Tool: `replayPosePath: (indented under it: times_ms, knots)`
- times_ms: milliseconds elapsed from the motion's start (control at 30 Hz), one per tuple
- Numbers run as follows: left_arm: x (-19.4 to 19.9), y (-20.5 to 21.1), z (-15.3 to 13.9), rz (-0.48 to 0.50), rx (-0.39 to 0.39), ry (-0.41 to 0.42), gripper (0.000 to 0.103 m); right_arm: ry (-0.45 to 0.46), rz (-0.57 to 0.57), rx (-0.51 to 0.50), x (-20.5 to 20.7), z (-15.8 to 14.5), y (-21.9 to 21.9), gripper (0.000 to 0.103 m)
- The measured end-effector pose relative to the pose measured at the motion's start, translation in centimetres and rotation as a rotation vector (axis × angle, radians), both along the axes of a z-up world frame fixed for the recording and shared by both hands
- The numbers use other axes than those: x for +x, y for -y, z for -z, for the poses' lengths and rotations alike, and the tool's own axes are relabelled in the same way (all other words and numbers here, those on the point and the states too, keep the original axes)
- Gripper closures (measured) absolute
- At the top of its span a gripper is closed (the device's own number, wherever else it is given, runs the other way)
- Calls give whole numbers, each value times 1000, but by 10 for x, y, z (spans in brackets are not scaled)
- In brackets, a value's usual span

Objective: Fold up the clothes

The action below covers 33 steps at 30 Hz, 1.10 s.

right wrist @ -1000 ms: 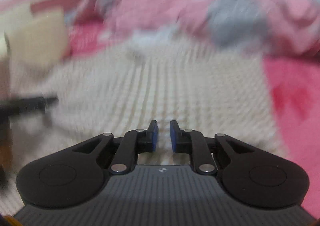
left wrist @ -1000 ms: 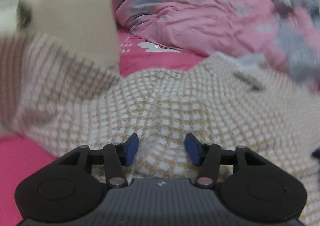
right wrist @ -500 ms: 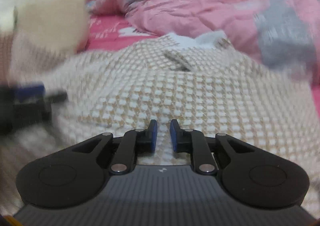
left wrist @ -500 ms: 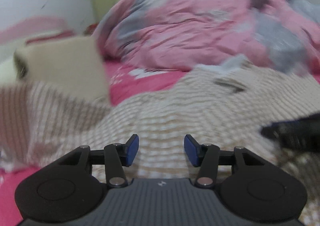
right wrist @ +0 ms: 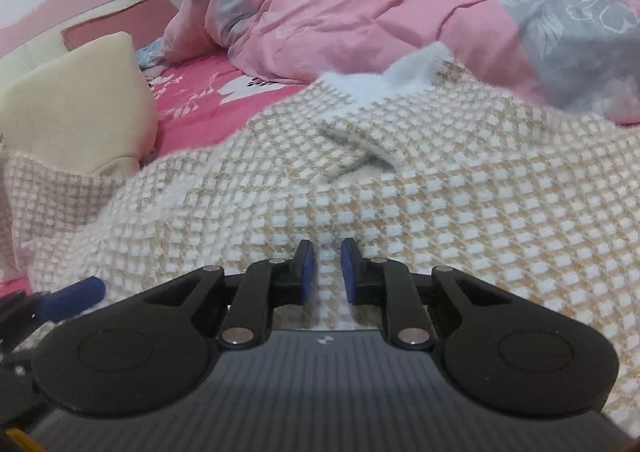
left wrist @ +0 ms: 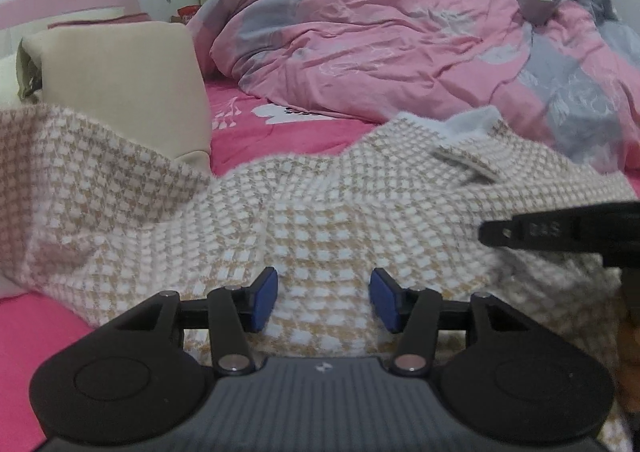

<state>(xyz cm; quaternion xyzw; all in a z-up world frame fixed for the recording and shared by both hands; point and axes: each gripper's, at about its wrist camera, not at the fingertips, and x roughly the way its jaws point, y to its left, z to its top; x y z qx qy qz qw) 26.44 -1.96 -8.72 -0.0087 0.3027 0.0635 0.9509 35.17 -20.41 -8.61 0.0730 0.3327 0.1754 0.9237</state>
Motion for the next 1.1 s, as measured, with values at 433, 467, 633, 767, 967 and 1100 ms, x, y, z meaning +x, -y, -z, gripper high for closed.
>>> replayPosePath:
  times_ms: [433,467,633,767,967,1100]
  knots:
    - [14,-36,6,-42,-181,1,39,11,21,-27,8,2,-9,87]
    - [14,-36,5,-42,-181,1,39,13,21,-27,9,3,-9,87]
    - [9,-42,-1,-91,-200,13,48,14,33,-57,-8,-16,-6,86]
    - [6,-43,-6,-119,-206,21,48,65,55,-73,-40,-36,10,86]
    - [3,-37,-3,-126,-131,10,49,-20,169,-158,-42,-8,32,86]
    - [-2,-42,-13,-136,-146,36,49,-5,188,-121,-57,-20,36,86]
